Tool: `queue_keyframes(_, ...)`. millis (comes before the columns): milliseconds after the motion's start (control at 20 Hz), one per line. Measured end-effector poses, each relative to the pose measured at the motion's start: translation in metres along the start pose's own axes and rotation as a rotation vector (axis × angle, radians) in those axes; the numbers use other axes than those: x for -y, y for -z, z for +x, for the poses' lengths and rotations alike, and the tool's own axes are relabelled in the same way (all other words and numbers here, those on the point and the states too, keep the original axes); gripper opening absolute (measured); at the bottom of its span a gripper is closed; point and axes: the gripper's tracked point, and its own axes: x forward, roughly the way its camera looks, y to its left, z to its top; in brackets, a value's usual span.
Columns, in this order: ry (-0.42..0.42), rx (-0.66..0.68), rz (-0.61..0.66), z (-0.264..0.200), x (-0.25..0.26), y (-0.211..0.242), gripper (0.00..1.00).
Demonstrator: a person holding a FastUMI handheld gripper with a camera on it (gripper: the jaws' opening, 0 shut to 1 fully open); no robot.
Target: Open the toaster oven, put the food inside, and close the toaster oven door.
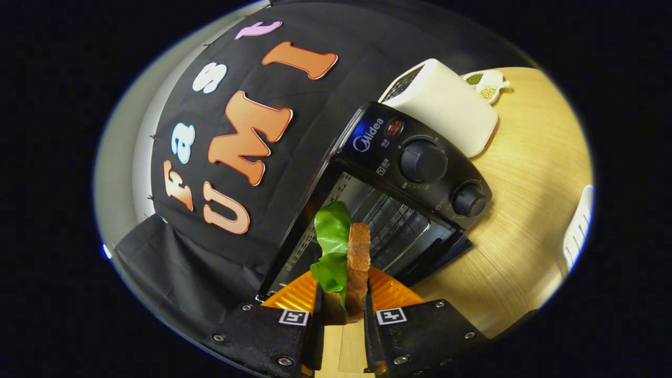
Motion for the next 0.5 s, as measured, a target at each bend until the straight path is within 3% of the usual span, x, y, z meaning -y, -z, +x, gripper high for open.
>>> queue_keyframes(500, -0.017, 0.101, 0.053, 0.044, -0.002, -0.007, 0.32)
